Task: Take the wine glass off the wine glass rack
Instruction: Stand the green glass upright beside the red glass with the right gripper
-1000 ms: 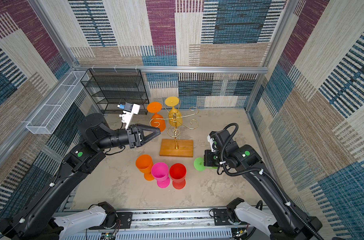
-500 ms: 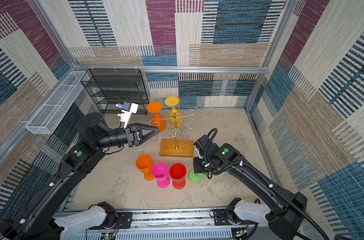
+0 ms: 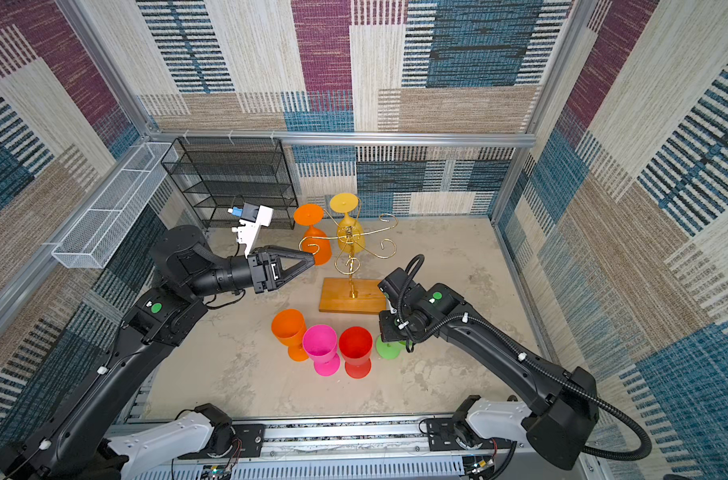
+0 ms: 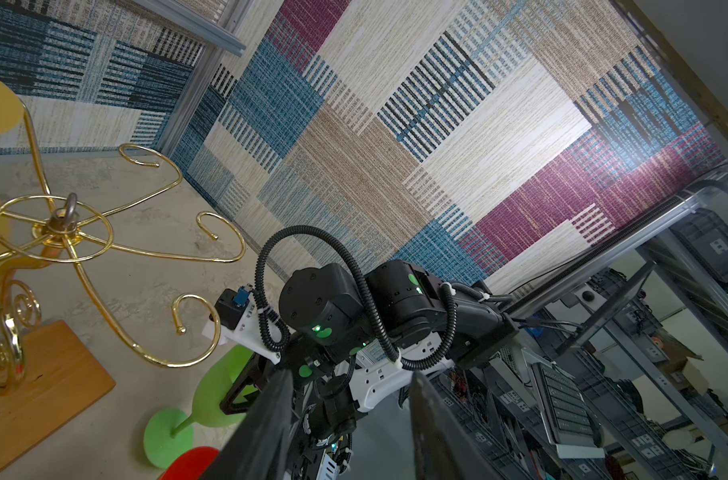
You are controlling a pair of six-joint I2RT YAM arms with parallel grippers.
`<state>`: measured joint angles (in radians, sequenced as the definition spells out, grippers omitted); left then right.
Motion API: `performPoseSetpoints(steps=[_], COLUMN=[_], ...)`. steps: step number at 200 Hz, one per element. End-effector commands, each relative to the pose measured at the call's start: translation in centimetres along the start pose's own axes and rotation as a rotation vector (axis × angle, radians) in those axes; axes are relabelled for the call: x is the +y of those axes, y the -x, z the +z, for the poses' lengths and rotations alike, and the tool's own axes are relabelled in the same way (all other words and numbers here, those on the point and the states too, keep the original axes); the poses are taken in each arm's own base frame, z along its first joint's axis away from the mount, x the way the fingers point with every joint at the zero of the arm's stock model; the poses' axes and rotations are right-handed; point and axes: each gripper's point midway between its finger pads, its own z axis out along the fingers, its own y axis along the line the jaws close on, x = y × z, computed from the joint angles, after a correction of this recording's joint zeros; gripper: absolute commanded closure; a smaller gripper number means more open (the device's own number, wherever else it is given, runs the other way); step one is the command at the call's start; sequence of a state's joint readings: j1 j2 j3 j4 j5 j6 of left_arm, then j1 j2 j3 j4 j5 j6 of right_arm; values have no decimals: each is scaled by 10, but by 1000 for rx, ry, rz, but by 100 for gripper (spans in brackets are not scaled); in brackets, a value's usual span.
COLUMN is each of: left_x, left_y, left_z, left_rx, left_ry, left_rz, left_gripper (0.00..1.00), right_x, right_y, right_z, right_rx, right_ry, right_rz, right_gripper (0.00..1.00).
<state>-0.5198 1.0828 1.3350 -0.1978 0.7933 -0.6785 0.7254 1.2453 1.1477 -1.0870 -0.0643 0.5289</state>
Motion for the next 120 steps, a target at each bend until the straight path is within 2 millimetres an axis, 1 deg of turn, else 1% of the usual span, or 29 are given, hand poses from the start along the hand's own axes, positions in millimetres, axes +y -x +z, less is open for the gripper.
performPoseSetpoints(steps=[1,59,120], left_x=[-3,1,3], left_y=[-2,-3,-5], left_z=[-1,0,-1], left_rx=[8,10,8], left_ry=[-18,-18,-17], left_rz=[13,0,-11], left_gripper=[52,51,52], right_x=[3,3,12], right_y=[11,11,17], right_z=[-2,5,3], right_rx=[-40,-30,-48], right_ry=[-6,-16,9], right_rz=[-13,-25,-34], right_gripper=[100,100,81])
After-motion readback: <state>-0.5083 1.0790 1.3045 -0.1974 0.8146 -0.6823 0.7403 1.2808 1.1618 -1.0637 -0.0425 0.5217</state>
